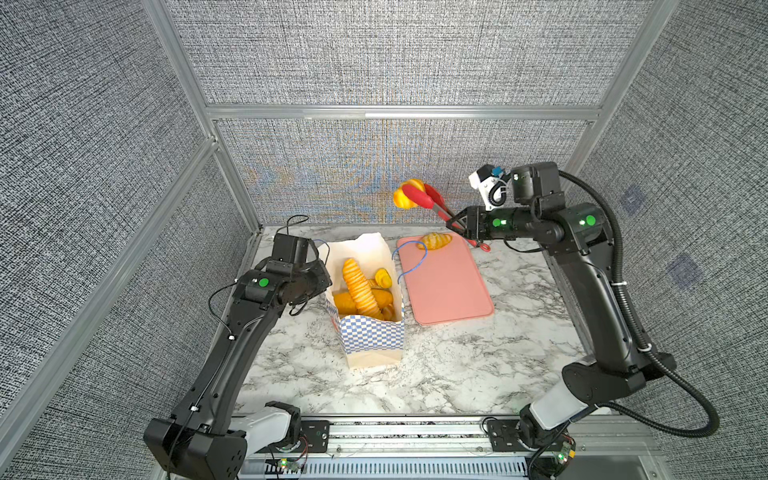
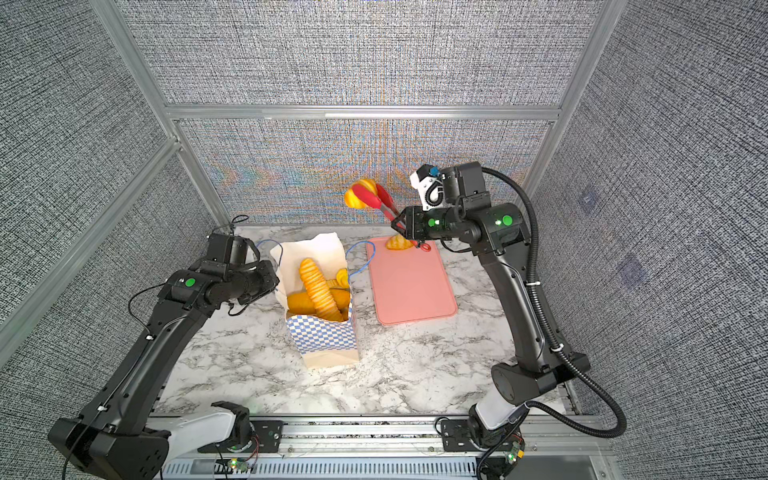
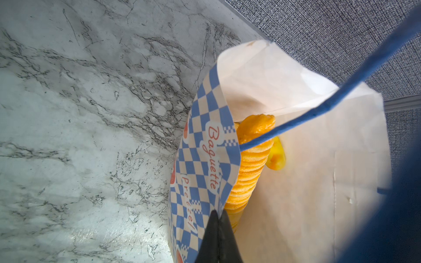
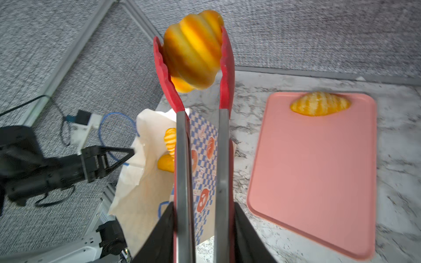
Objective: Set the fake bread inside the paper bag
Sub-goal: 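Carry the striped roll in the tongs over the paper bag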
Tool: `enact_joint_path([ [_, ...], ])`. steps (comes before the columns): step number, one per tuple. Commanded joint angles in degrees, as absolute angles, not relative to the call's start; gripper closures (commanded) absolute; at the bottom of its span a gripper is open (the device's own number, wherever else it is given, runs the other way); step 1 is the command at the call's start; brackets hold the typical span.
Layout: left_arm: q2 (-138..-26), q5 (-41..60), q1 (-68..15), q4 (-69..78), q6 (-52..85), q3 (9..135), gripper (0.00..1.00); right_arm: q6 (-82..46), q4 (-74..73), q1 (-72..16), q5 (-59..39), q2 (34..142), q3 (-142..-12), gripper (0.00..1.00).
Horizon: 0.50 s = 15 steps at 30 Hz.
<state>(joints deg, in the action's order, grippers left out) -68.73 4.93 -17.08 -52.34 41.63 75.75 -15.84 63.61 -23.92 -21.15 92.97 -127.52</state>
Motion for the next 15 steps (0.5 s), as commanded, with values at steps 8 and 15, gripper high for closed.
enact_joint_path([
  [8,-68.7,5.0,-17.1,-51.5,41.6,76.5,0.96,-7.6,70.4,-35.0,-20.7,95.6,-134.3,0.61],
  [15,-68.4,4.9,-17.1,-51.8,41.7,76.7,0.97,-5.1,75.1,-40.7,-13.8,95.2,-131.6,0.61],
])
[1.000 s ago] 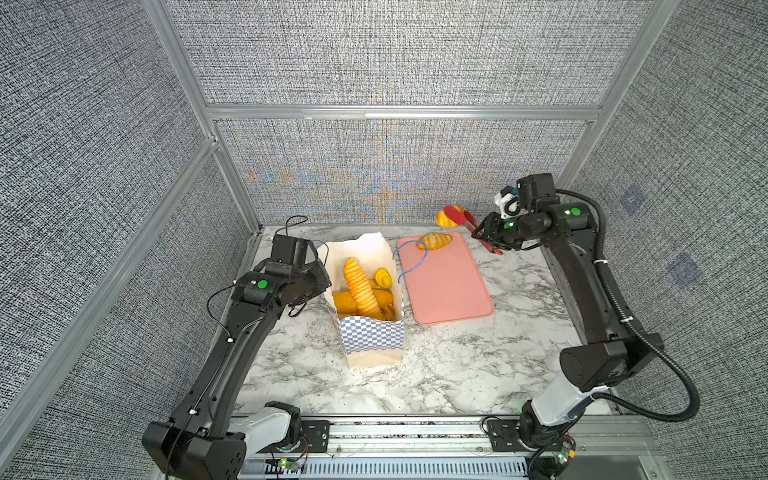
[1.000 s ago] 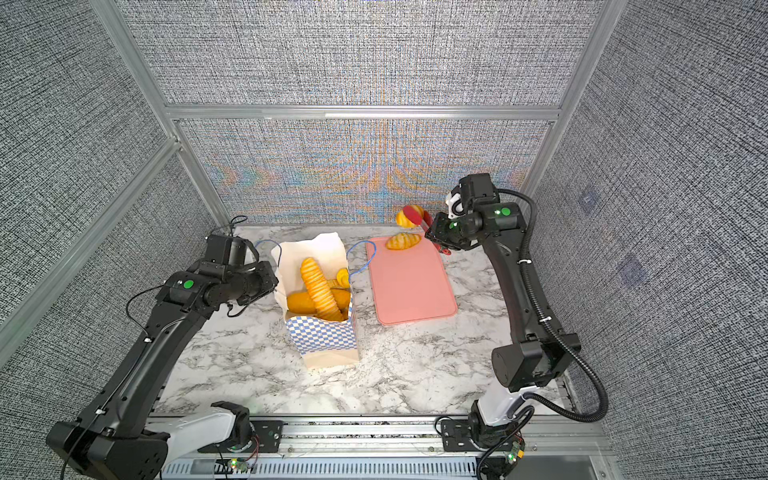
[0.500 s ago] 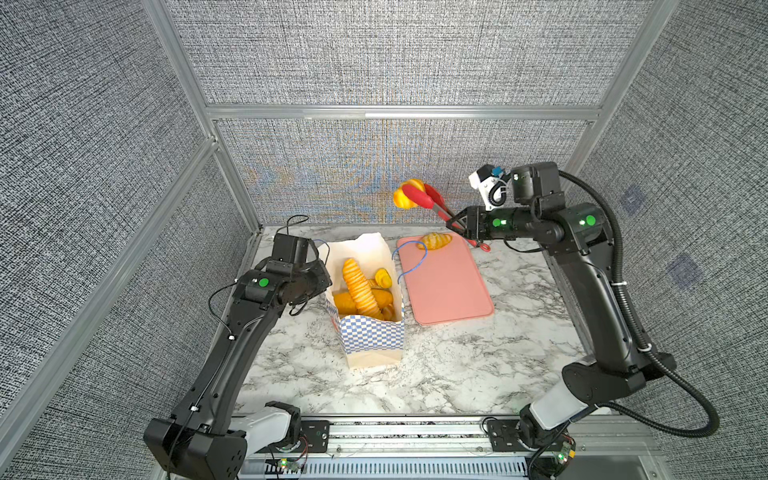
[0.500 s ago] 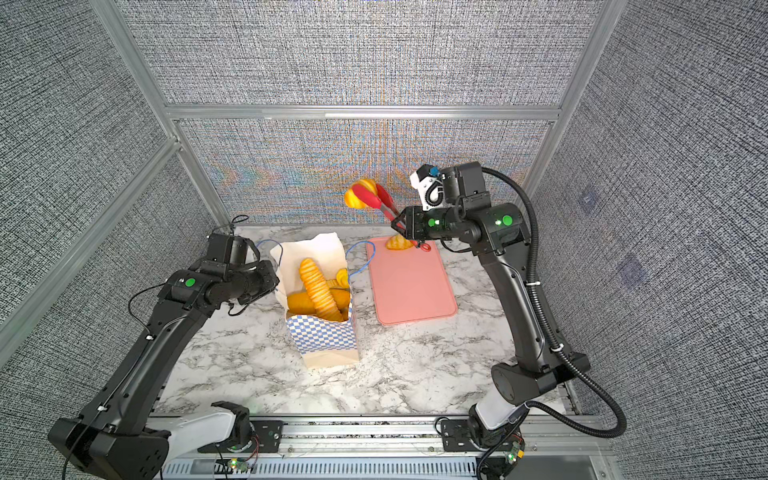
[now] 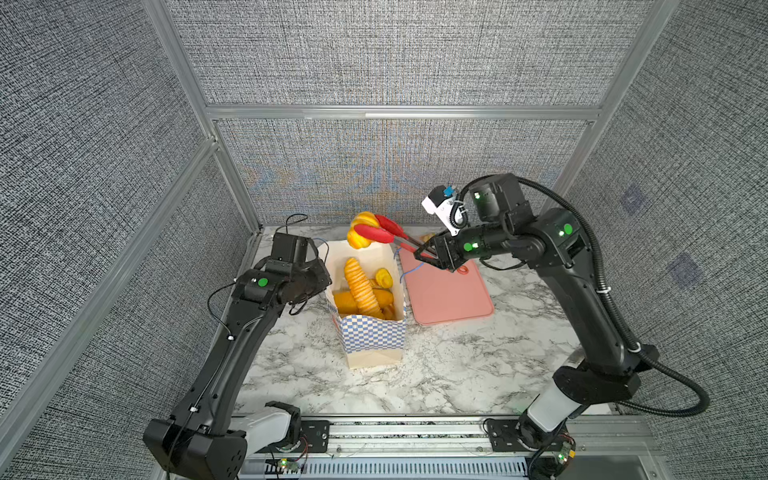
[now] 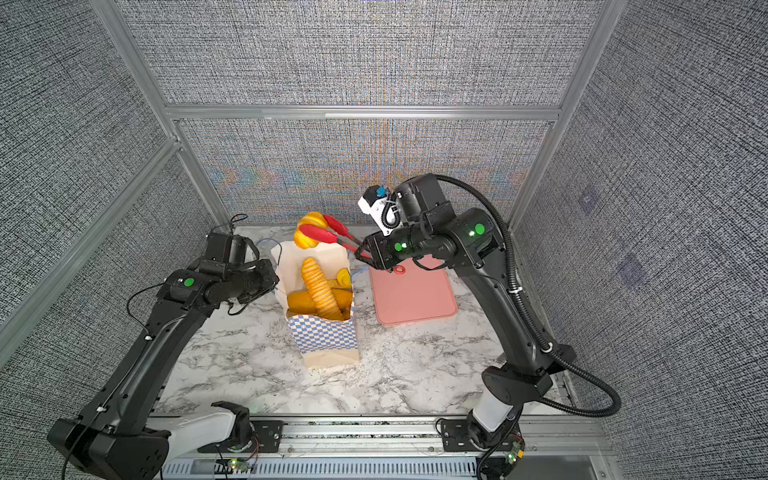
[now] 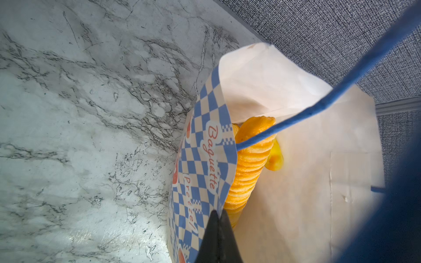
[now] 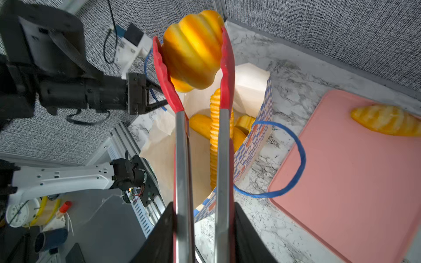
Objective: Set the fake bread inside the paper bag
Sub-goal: 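Carry the striped roll in the tongs over the paper bag, then lower the striped roll into the bag and open the tongs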
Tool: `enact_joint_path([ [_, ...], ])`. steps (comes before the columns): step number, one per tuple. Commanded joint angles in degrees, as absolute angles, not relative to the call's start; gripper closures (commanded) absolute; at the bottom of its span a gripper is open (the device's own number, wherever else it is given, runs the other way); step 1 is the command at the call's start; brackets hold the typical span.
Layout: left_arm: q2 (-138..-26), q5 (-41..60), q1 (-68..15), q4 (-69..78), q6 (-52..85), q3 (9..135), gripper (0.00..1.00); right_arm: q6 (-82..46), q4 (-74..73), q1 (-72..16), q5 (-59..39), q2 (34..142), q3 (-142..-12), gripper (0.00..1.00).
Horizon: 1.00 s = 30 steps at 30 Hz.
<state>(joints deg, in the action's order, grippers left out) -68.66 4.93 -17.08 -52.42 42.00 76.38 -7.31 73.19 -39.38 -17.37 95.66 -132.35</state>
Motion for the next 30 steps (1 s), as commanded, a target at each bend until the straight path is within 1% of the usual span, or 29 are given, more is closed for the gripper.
enact_joint_path([
  [1,-68.3,5.0,-17.1,-51.8,41.8,76.6,0.97,-4.9,75.4,-41.2,-12.9,95.1,-131.0,0.61],
  [7,-67.8,5.2,-17.1,-51.6,42.3,76.0,0.97,-4.1,77.3,-42.7,-8.4,94.7,-129.2,0.57],
  [19,-67.4,5.2,-17.1,-51.7,42.5,75.7,0.97,-4.1,77.1,-43.6,-7.8,94.8,-129.0,0.45],
  [30,-67.2,5.0,-17.1,-51.8,42.5,75.7,0.97,-4.0,77.0,-43.6,-7.6,95.1,-130.4,0.42],
])
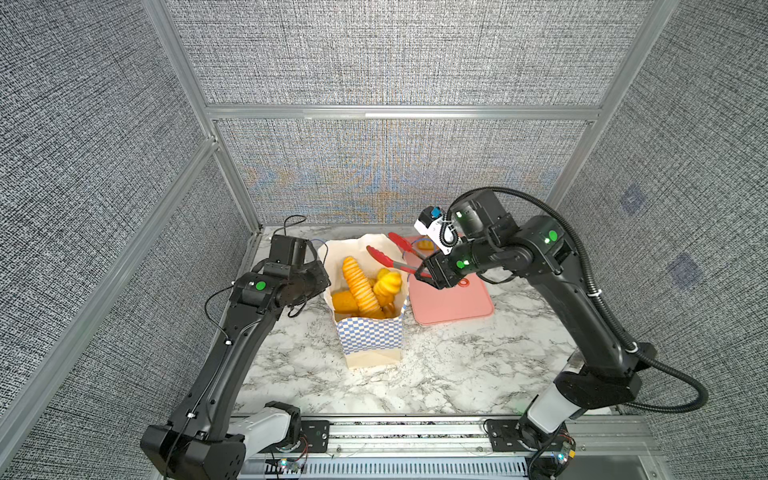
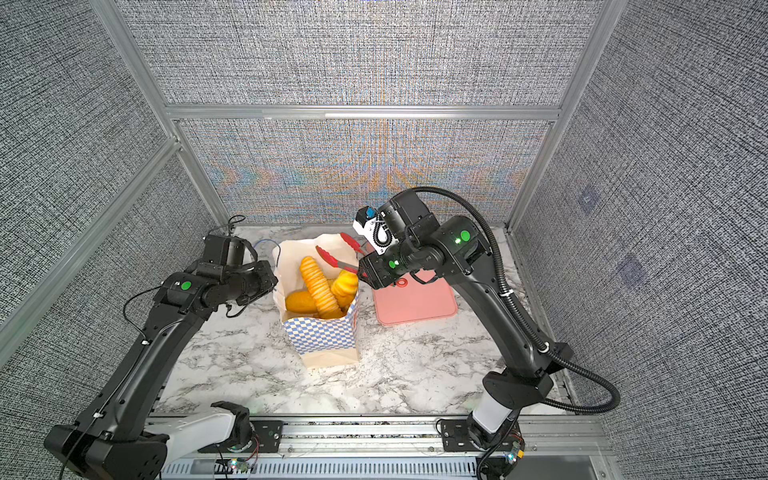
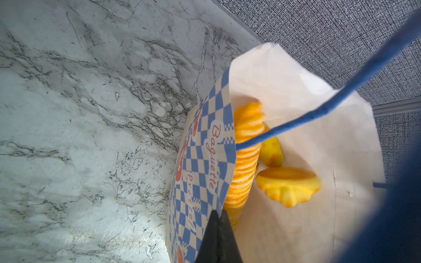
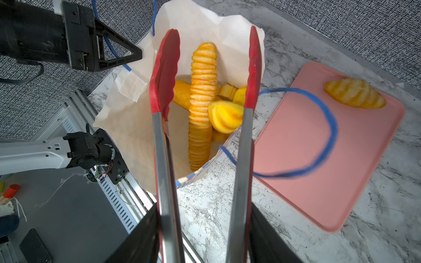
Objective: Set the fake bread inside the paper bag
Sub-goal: 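Lower the striped roll into the bag and open the tongs, then withdraw the open tongs back over the last striped roll on the tray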
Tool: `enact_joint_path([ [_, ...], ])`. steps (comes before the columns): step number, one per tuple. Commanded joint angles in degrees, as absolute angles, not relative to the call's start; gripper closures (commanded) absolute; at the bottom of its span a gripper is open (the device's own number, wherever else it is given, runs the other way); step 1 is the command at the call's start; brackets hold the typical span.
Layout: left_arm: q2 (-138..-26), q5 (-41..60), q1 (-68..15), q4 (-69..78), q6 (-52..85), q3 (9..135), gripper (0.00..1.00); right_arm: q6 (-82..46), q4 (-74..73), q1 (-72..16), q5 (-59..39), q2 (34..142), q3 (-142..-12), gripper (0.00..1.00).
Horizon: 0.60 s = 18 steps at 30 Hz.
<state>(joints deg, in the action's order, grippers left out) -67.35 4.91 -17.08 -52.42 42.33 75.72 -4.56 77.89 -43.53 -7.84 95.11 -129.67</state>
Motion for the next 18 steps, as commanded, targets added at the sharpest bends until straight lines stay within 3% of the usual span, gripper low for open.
enact_joint_path([
  [1,-67.2,5.0,-17.1,-51.8,42.5,75.7,0.97,-4.1,77.0,-43.6,-7.5,95.1,-130.8,0.42],
  [12,-67.0,4.8,-17.1,-51.8,42.4,75.6,0.97,-6.3,74.4,-42.4,-4.1,97.0,-134.5,0.43],
  [18,-66.8,4.7,-17.1,-51.6,42.5,75.3,0.97,-10.5,69.9,-37.7,-7.5,97.3,-135.9,0.46],
])
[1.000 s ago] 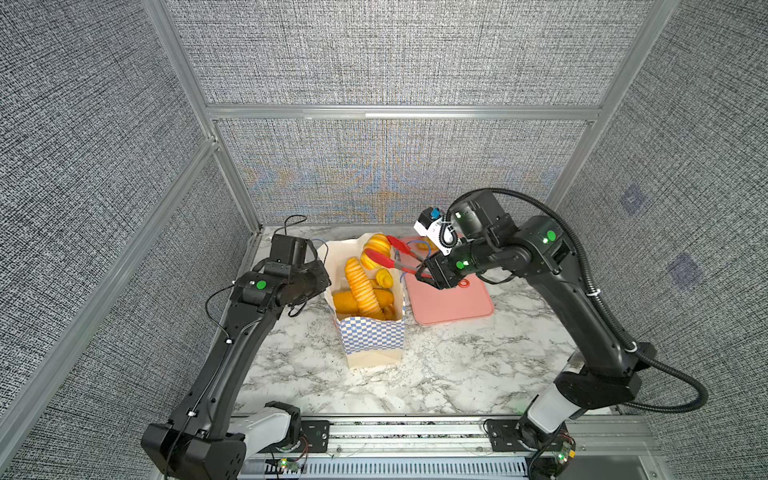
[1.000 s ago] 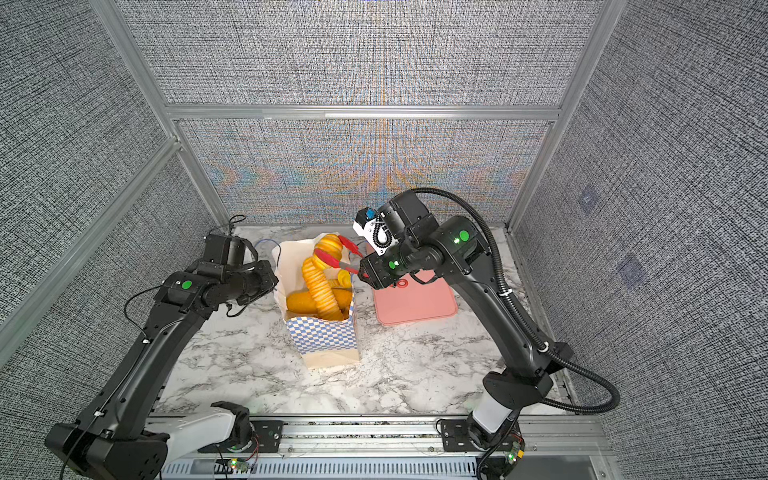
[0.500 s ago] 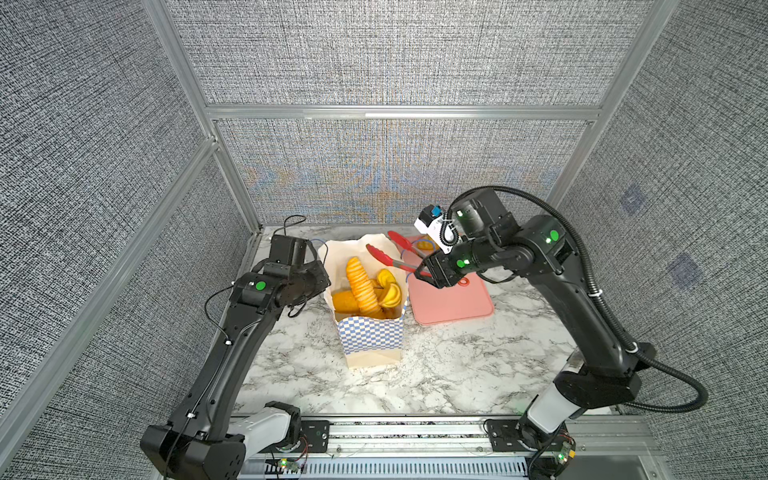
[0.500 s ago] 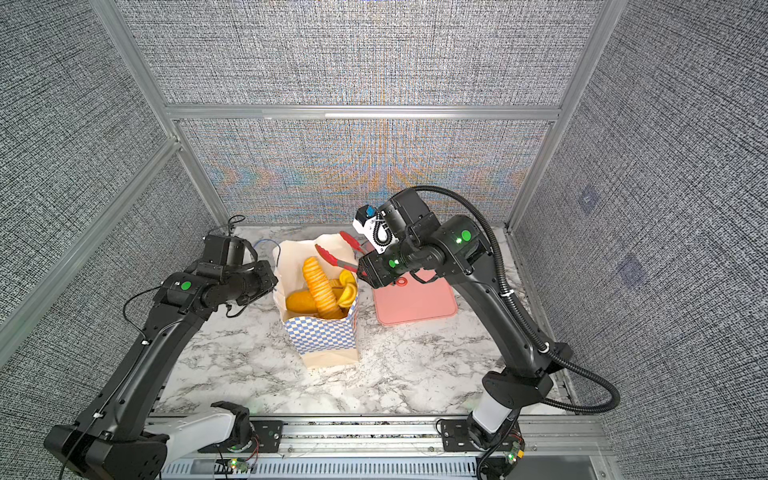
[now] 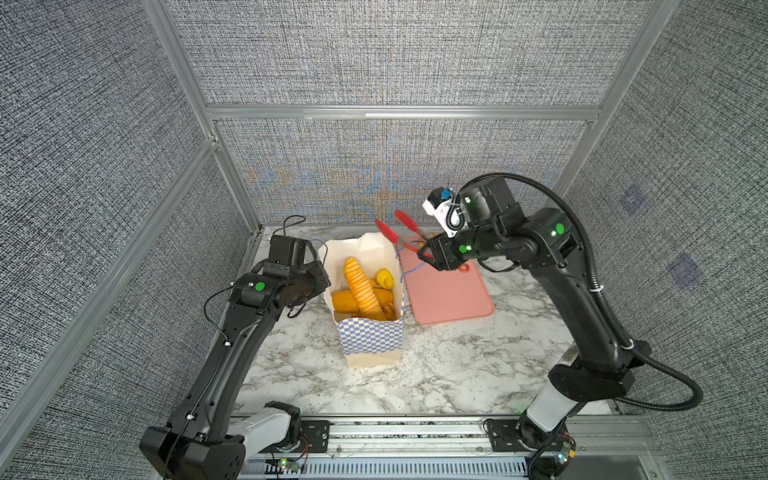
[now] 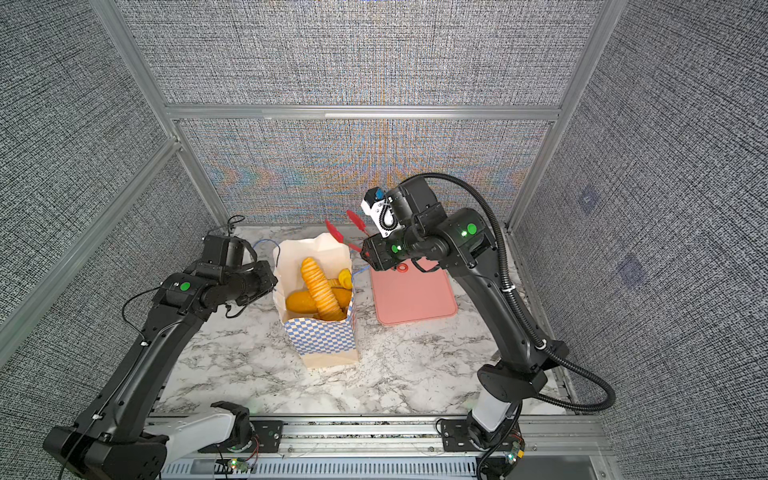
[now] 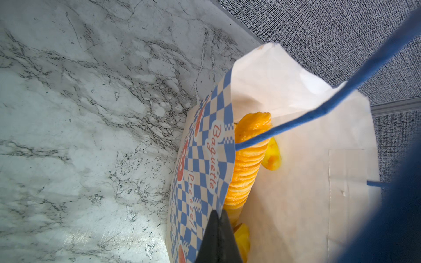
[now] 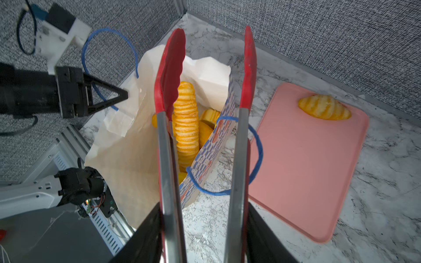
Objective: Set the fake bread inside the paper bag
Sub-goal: 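Withdraw the open tongs back over the last striped roll on the tray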
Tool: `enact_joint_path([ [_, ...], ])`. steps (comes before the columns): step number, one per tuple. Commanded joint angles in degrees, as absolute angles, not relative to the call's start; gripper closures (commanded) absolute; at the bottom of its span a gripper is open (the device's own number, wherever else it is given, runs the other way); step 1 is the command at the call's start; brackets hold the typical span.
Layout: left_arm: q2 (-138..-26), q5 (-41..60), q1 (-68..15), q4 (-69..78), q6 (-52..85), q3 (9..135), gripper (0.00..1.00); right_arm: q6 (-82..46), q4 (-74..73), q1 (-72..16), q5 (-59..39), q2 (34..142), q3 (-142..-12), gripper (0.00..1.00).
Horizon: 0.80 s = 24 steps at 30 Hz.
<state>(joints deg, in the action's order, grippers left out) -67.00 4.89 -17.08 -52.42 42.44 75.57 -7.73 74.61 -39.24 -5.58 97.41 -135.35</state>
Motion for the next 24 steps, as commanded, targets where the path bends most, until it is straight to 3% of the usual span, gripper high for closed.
enact_joint_path([
  [1,-66.8,4.7,-17.0,-51.5,42.6,75.3,0.97,-11.4,69.1,-36.6,-8.3,97.2,-135.9,0.46],
  [24,-67.6,5.0,-17.1,-51.2,42.0,75.7,0.97,-30.5,58.8,-14.0,-21.1,96.0,-118.3,0.51],
])
